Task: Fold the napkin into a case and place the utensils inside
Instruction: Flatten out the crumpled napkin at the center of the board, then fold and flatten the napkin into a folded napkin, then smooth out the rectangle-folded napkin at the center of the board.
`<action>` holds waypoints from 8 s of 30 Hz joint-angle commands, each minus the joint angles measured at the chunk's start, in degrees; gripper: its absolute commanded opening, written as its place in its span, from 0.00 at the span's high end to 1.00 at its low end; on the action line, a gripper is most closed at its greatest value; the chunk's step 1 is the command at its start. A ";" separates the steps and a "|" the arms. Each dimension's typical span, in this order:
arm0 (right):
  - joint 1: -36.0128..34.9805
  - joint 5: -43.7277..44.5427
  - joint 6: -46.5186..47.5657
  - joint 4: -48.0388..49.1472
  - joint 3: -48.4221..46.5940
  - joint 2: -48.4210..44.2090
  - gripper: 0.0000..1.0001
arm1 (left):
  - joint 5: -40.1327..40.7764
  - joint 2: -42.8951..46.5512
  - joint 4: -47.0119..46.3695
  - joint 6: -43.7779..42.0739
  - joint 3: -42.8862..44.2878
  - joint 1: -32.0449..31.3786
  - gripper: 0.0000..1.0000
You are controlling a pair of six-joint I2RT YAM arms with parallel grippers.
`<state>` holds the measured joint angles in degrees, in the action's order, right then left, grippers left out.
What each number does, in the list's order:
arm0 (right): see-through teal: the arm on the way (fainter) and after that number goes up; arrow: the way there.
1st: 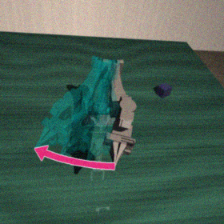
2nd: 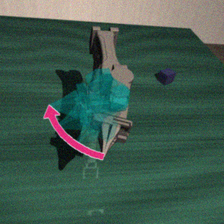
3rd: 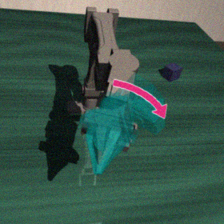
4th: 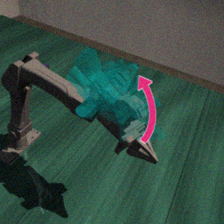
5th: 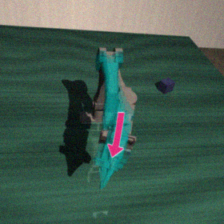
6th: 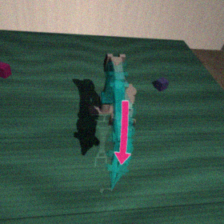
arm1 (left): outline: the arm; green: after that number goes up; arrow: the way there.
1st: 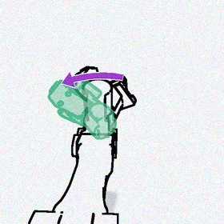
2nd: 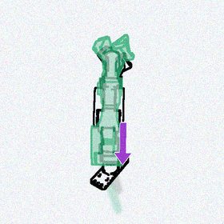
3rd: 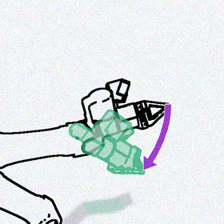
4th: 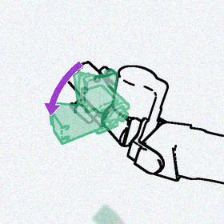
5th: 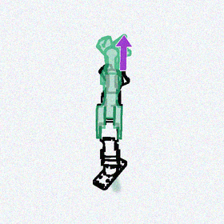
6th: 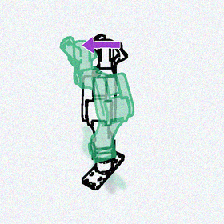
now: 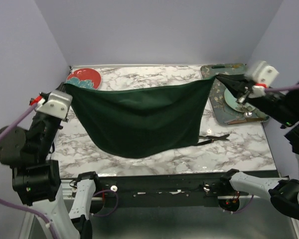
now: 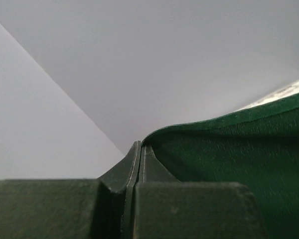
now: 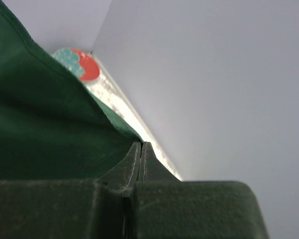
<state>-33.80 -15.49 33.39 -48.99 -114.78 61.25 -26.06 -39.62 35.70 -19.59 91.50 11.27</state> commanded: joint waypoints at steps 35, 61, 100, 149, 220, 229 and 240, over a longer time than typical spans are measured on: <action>15.34 6.35 -4.48 17.88 -0.82 63.56 0.99 | 10.42 -70.17 -16.81 -4.03 -1.22 -6.43 1.00; 7.97 -8.25 4.15 8.21 49.38 34.11 0.99 | 11.91 -25.16 4.20 -37.88 -53.53 -5.64 1.00; 3.83 -4.99 6.69 6.72 60.64 27.08 0.99 | 13.93 -9.43 16.24 -46.76 -60.92 -5.91 1.00; 7.61 -3.59 5.02 -1.81 10.63 61.70 0.34 | 6.11 -60.66 8.33 -30.24 -18.64 -3.53 0.38; 2.25 4.24 13.20 11.02 42.45 48.52 0.55 | 5.67 -49.42 7.72 -38.41 -36.22 -3.53 0.41; 2.25 3.80 13.02 9.27 41.66 45.80 0.57 | 6.29 -46.96 7.01 -40.70 -38.24 -4.41 0.45; 2.34 4.41 13.90 7.77 39.81 46.06 0.52 | 9.27 -44.49 4.56 -42.81 -42.99 -9.68 0.45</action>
<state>-31.40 -12.60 46.59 -39.62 -73.58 108.42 -19.42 -85.41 42.37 -60.88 50.15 2.85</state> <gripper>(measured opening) 0.478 0.553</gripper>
